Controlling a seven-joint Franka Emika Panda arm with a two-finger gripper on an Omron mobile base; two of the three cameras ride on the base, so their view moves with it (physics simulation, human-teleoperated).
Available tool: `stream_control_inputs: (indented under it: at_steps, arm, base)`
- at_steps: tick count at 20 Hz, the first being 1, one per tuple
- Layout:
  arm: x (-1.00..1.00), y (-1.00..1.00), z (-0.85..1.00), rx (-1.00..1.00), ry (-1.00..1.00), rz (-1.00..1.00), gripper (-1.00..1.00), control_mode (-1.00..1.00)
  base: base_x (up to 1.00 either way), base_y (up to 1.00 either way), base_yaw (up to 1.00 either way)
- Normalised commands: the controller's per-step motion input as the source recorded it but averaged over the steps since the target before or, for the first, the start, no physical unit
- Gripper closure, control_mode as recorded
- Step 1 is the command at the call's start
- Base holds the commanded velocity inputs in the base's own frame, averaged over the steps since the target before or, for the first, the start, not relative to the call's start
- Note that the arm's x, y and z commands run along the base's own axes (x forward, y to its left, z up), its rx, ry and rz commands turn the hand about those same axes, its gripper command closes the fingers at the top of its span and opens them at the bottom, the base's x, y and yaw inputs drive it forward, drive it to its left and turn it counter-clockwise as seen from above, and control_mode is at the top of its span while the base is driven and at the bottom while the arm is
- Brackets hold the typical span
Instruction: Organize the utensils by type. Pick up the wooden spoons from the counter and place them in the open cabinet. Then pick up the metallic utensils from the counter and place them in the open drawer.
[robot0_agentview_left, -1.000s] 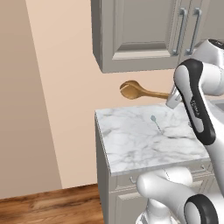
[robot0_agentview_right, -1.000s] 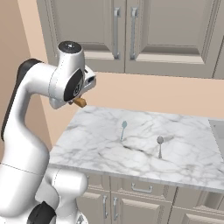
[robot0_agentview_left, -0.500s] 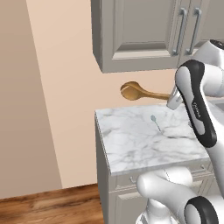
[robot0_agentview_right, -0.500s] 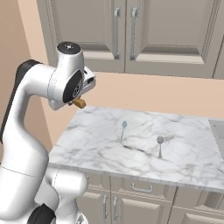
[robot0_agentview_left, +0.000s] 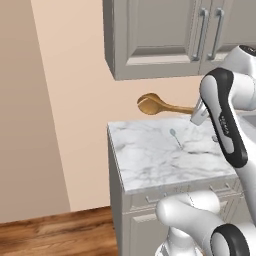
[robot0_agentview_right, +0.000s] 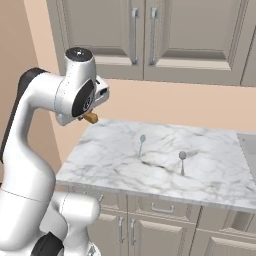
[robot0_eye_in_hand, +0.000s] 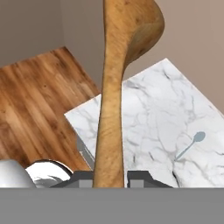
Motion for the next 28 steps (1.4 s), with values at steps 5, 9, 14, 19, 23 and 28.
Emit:
stream_control_inputs:
  at_steps: [5,9,14,19,23,28]
  arm:
    - [0.0,0.0,0.0,0.0,0.0,0.0,1.0,1.0]
    - [0.0,0.0,0.0,0.0,0.0,0.0,1.0,1.0]
    - [0.0,0.0,0.0,0.0,0.0,0.0,1.0,1.0]
    - [0.0,0.0,0.0,0.0,0.0,0.0,1.0,1.0]
    - [0.0,0.0,0.0,0.0,0.0,0.0,1.0,1.0]
    - [0.0,0.0,0.0,0.0,0.0,0.0,1.0,1.0]
  base:
    - [-0.24,-0.55,0.0]
    - [-0.26,-0.68,0.0]
    - [-0.48,-0.69,0.0]
    - [-0.54,-0.71,0.0]
    - [-0.57,-0.76,-0.01]
    - [-0.53,-0.86,-0.04]
